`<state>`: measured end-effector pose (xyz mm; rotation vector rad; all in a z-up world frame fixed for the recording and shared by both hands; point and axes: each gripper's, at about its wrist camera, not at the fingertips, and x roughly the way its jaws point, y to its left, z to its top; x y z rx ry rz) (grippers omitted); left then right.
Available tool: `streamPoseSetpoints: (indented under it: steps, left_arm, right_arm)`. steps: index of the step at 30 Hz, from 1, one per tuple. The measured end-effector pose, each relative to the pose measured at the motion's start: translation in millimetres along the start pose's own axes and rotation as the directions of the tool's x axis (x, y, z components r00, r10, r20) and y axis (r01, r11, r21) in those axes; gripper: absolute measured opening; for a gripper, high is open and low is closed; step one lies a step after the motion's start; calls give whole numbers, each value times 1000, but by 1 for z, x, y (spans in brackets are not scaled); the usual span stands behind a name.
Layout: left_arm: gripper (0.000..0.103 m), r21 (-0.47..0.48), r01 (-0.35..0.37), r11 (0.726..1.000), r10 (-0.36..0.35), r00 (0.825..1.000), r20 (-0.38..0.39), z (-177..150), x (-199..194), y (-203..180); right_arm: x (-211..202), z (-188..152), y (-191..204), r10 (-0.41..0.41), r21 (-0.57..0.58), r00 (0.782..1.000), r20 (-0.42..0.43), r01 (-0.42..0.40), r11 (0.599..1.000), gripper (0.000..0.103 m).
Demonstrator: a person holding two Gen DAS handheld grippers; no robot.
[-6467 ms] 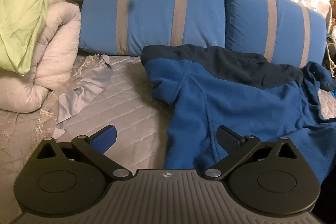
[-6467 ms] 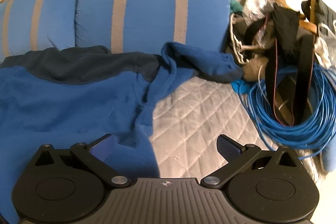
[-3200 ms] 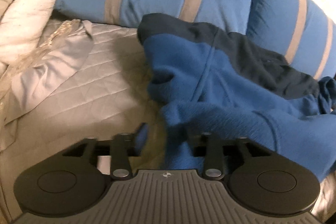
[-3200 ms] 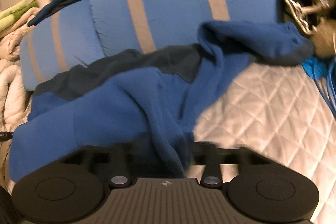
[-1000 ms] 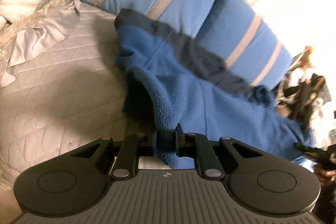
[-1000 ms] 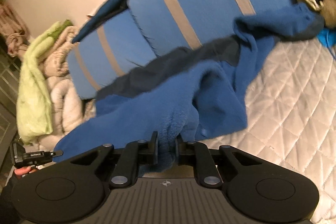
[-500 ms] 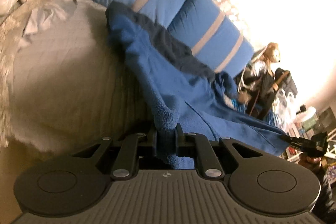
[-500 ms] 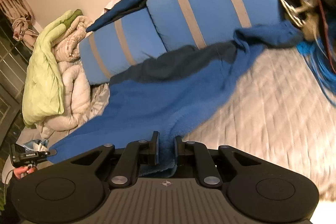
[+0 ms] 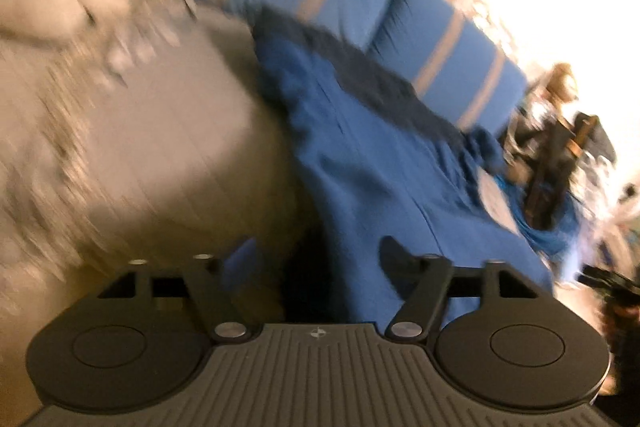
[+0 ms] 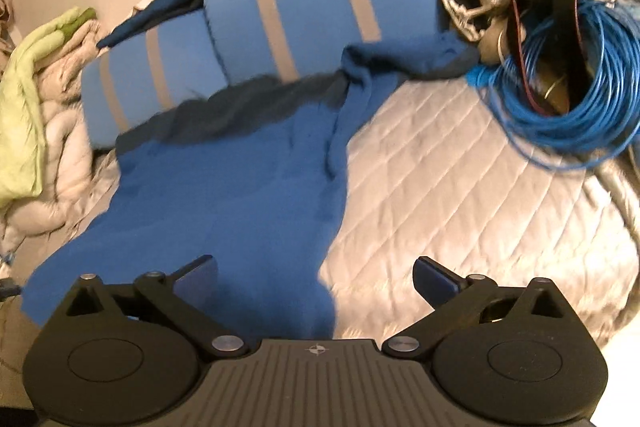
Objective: Fold clothes
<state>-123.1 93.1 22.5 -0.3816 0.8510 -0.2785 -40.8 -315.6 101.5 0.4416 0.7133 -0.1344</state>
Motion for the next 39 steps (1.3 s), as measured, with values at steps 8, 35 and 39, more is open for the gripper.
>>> streamPoseSetpoints:
  steps: [8,35,39]
  left_arm:
    - [76,35,-120,992,116,990,85,31,7,-12]
    - [7,-127,69,990,-86,987,-133,1,-15,-25]
    - [9,-130,46,991,-66,985,-159,-14,-10,-19]
  right_arm:
    - [38,29,-6,-22,0,1000,2,22,1000,103]
    - [-17,13,31,272,76,950,-154,-263,962,9]
    - [-21,-1,39,230,52,952,-199,-224,973,9]
